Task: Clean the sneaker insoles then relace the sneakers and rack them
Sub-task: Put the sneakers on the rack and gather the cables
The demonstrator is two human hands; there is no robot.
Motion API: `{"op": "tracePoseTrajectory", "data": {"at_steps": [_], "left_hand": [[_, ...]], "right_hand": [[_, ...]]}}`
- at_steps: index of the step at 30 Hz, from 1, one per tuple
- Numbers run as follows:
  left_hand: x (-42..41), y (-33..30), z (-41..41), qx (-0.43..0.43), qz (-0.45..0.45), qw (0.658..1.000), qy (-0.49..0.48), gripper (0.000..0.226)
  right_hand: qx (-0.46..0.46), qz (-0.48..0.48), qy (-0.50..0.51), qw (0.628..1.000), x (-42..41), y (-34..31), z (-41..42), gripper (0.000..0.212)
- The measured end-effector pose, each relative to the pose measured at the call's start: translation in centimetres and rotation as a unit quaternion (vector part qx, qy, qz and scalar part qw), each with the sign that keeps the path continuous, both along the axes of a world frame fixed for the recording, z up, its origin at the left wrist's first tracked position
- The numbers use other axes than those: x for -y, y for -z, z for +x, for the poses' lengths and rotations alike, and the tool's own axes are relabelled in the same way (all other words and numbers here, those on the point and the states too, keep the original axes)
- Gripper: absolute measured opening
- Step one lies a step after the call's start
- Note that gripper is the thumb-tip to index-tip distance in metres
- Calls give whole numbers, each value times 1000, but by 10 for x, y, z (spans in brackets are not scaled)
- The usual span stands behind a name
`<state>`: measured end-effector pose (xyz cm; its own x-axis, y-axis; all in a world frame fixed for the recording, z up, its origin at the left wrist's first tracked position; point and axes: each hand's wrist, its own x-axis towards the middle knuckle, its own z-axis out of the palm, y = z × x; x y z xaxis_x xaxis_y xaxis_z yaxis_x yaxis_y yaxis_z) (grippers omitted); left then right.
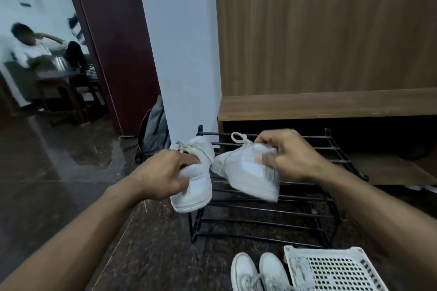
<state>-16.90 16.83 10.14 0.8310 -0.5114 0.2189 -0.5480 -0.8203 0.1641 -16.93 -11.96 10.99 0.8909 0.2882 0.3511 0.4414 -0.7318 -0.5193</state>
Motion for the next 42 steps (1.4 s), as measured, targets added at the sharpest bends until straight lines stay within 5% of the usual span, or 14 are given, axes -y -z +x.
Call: {"op": "tracePoseTrajectory", "data": {"at_steps": [6,12,19,42], "left_hand": [[-2,8,50,31,7,999,-39,27],[25,43,100,41,77,992,-96,13],[46,74,142,63,98,984,-135,38],[61,81,160,40,75,972,-218,51]], "right_hand": [[48,-23,47,997,-10,-13,37,10],[102,-153,128,975,-44,35,91,28],[81,-222,140,961,-66,77,136,36],[18,-177,109,978,-68,90,162,25]]}}
